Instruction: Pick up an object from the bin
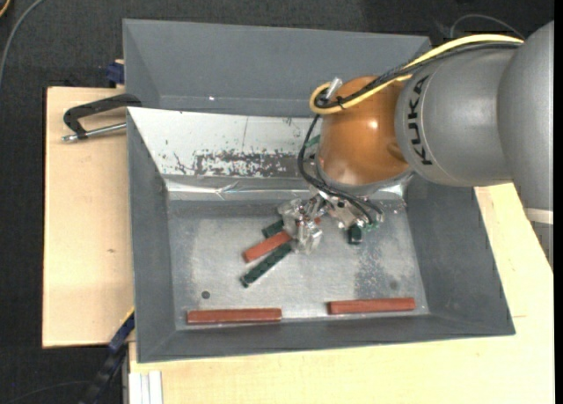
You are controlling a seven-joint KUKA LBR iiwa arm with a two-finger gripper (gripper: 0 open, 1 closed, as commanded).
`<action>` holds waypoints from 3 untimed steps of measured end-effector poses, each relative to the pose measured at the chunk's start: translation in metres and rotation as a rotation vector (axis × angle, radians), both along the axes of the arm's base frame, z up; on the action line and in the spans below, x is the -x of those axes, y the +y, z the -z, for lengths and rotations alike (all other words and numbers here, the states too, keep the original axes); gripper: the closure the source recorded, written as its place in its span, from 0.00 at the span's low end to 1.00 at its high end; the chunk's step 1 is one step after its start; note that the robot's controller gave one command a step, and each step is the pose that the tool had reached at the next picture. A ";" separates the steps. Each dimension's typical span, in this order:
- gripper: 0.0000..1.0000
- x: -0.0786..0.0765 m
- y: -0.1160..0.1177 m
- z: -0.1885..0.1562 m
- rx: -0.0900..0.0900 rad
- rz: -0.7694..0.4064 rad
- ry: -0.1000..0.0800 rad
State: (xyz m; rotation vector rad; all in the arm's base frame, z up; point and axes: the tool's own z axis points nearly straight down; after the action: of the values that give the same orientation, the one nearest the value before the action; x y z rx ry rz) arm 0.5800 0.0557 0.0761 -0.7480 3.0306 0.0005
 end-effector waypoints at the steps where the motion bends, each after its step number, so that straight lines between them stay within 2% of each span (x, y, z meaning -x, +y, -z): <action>1: 0.00 0.004 -0.001 0.005 0.003 0.000 0.014; 2: 0.00 0.005 0.050 0.005 0.004 -0.305 0.011; 3: 1.00 0.001 0.051 -0.001 0.002 -0.302 -0.002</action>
Offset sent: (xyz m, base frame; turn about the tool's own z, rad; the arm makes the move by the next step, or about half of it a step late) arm 0.0000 0.0000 0.0000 0.0000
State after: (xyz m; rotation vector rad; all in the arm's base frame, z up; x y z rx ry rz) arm 0.5787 0.1063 0.0767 -1.1954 2.8822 0.0017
